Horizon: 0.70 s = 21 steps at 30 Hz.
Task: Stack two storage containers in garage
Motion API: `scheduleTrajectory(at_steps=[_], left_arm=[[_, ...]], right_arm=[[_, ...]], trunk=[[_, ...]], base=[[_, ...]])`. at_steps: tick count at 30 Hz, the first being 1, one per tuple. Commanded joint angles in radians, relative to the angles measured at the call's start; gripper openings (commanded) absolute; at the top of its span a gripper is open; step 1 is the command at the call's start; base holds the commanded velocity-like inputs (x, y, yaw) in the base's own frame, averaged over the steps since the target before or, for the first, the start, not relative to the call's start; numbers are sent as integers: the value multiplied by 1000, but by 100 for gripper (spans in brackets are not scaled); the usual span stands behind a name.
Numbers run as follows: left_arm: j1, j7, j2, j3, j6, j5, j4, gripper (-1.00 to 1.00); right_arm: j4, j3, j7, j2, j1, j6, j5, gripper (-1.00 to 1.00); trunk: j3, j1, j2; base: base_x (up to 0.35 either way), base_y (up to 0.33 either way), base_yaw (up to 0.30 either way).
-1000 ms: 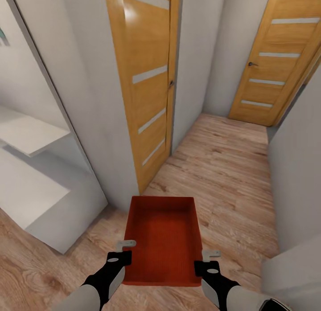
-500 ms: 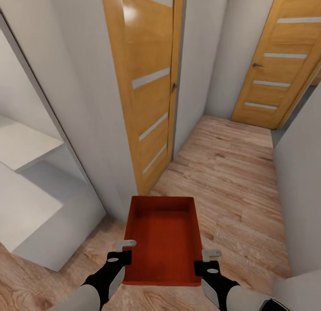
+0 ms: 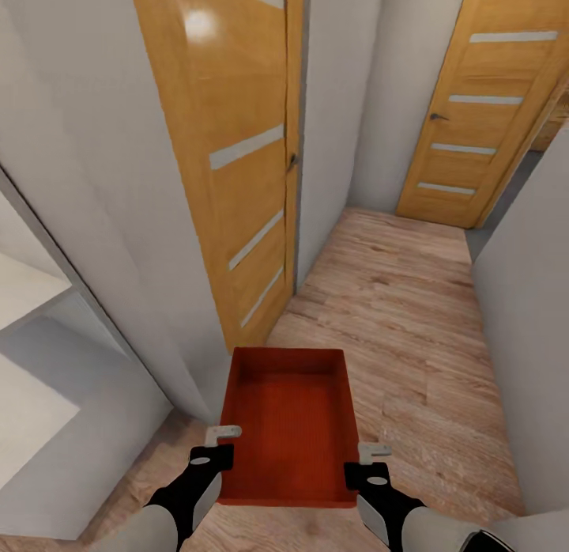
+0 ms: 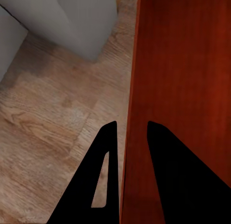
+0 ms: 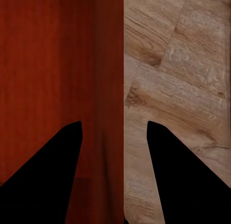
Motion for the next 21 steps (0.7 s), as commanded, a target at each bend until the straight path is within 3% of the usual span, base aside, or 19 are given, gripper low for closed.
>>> scheduleTrajectory(at_steps=[1, 21], left_arm=[[0, 6, 1, 22, 8, -14, -48, -100], [0, 6, 1, 22, 7, -14, -46, -100]], right_arm=[[32, -6, -1, 0, 0, -3, -16, -100], [32, -6, -1, 2, 0, -3, -16, -100]], trunk=[[-1, 1, -1], [-1, 1, -1]], base=[[322, 69, -278], [322, 67, -281]])
